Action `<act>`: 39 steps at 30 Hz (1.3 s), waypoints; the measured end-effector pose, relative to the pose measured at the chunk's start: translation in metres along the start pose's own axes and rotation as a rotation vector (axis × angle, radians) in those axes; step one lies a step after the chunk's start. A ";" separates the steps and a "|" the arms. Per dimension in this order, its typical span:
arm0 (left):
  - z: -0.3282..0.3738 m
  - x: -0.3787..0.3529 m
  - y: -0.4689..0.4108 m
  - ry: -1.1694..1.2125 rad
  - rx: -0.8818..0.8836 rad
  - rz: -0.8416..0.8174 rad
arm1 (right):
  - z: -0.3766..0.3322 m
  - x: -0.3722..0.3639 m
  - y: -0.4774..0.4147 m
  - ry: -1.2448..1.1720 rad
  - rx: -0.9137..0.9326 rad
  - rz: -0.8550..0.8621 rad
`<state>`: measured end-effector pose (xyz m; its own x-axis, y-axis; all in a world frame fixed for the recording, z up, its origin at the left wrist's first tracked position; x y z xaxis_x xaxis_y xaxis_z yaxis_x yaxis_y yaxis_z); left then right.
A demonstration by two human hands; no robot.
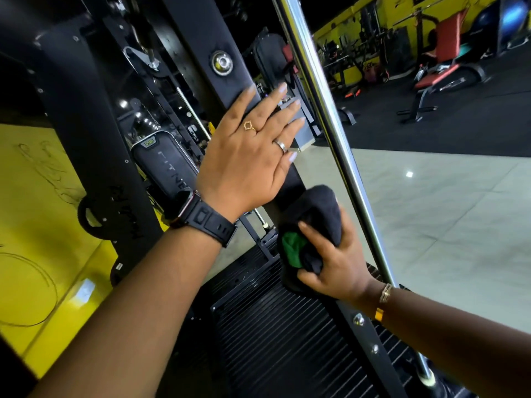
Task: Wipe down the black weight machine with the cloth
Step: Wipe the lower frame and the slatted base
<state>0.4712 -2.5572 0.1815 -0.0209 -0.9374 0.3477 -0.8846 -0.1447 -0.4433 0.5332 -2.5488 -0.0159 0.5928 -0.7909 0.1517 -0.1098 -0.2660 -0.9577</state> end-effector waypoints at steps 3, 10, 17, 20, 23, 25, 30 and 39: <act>0.003 0.001 0.001 0.002 0.014 0.004 | 0.001 0.005 0.007 -0.024 -0.025 -0.016; 0.004 0.001 0.001 0.022 0.031 0.020 | -0.023 0.033 -0.056 0.016 0.066 0.109; 0.008 -0.002 0.002 0.007 0.072 -0.008 | -0.007 -0.001 0.039 0.224 0.375 0.021; 0.009 -0.002 0.002 -0.002 0.087 -0.010 | -0.004 0.001 0.045 0.197 0.339 0.014; 0.012 -0.002 0.006 0.007 0.050 0.008 | -0.008 0.013 0.006 0.101 0.299 0.059; 0.014 -0.002 0.008 0.016 0.016 0.011 | -0.012 0.023 -0.033 0.009 0.265 0.125; 0.017 0.000 0.008 0.032 0.016 -0.017 | -0.010 0.018 -0.048 -0.038 0.262 0.166; 0.040 -0.017 0.025 -0.149 0.076 -0.014 | 0.014 0.003 0.060 0.065 0.309 0.000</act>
<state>0.4676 -2.5578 0.1316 0.0654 -0.9709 0.2305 -0.8465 -0.1763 -0.5023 0.5400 -2.5594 -0.0763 0.5396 -0.8271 0.1571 0.1438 -0.0933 -0.9852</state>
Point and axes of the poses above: each hand's wrist, its own y-axis away from the middle knuckle, its own x-axis out of the back of the hand, z = x × y, the point moved 5 cm from there along -y, towards the middle knuckle, and after that the axes turned 7 degrees about y, right-handed, at the moved point
